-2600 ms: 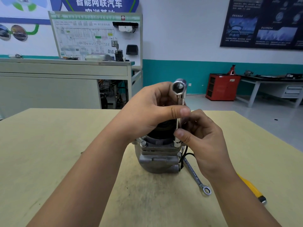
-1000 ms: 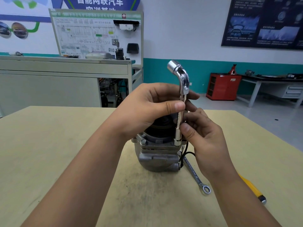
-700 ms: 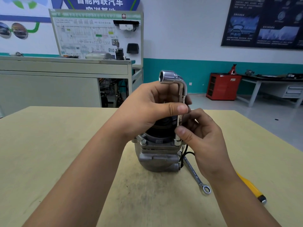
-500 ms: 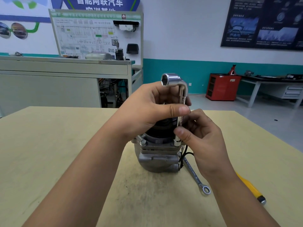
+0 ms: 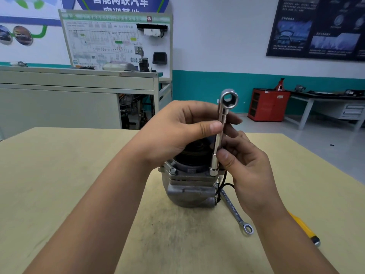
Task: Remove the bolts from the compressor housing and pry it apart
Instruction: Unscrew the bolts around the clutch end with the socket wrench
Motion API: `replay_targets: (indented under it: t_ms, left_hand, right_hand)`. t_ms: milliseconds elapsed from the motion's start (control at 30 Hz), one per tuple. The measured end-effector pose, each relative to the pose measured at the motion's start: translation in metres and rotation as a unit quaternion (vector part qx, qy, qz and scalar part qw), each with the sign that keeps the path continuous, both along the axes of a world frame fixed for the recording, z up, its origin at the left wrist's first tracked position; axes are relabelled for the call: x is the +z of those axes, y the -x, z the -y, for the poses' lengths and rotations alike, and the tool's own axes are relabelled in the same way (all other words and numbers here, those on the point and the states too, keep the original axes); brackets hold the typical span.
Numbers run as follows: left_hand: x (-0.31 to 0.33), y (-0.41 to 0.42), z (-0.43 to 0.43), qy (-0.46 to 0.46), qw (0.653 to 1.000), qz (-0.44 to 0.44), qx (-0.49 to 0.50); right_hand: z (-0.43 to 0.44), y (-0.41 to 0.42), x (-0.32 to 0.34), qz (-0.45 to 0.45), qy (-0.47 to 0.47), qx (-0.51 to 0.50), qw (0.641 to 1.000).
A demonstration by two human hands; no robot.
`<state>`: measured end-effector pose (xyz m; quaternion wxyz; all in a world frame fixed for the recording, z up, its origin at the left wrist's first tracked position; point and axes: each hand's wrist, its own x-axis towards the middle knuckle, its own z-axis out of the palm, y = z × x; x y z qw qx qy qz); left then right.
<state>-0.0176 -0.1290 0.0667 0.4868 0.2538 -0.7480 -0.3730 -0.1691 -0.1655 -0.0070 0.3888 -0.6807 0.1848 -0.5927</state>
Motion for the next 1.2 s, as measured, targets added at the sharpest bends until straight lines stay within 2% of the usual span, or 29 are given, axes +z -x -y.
replay_targets:
  t_ms: [567,833,1200]
  left_hand:
    - [0.0008,0.0018,0.0009,0.009,0.999,-0.001,0.03]
    - [0.0002,0.0004,0.0002,-0.018,0.999,-0.004,-0.027]
    - [-0.0003,0.0022,0.0014,-0.003,0.999,-0.006,0.035]
  right_hand:
    - [-0.0044,0.0003,0.0028,-0.009,-0.006,-0.008,1.0]
    - [-0.0023,0.0003,0.0011,0.007,-0.012,0.006,1.0]
    - [-0.0067,0.0014,0.0033,-0.012,0.012,0.012,1.0]
